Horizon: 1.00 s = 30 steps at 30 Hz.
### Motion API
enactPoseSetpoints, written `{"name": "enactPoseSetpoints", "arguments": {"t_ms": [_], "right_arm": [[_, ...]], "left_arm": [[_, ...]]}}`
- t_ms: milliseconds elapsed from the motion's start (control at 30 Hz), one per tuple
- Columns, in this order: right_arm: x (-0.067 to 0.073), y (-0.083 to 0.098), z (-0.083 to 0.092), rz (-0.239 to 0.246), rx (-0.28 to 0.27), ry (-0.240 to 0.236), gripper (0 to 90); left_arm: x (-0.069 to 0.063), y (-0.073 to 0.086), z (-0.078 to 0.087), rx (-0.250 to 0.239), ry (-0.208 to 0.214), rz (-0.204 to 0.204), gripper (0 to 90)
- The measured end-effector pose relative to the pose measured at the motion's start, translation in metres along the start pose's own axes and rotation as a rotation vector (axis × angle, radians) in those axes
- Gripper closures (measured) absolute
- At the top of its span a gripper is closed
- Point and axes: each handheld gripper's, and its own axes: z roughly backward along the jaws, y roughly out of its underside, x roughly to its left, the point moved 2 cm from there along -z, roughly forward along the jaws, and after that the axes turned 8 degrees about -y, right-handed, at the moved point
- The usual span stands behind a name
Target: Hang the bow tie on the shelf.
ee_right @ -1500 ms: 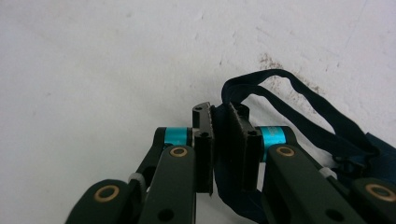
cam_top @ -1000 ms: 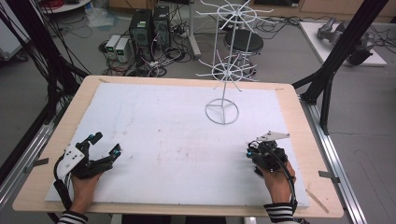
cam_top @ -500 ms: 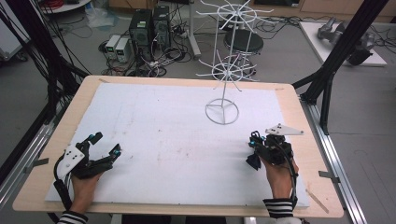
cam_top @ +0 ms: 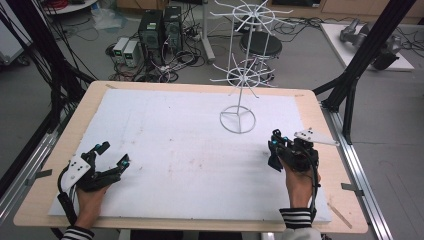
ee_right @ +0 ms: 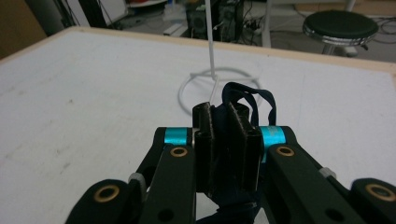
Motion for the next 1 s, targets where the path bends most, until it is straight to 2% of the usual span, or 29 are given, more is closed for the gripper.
{"name": "enactPoseSetpoints", "arguments": {"t_ms": [100, 400, 800, 933, 1000], "right_arm": [[0.002, -0.007, 0.001, -0.008, -0.054, 0.004, 80.9], [0.003, -0.023, 0.0, -0.015, -0.114, 0.011, 80.9], [-0.007, -0.05, 0.003, -0.031, -0.197, 0.017, 80.9], [-0.015, -0.057, 0.001, -0.038, -0.224, 0.032, 80.9], [-0.02, -0.06, -0.002, -0.049, -0.227, 0.024, 80.9]], "left_arm": [[0.0, 0.0, 0.0, 0.0, 0.0, 0.0, 18.2], [0.0, 0.0, 0.0, 0.0, 0.0, -0.001, 18.2], [0.0, 0.0, 0.001, -0.001, 0.0, -0.002, 18.2], [0.0, 0.0, 0.001, -0.004, 0.001, -0.001, 18.2], [0.0, 0.0, 0.001, -0.005, 0.001, -0.001, 18.2]]}}
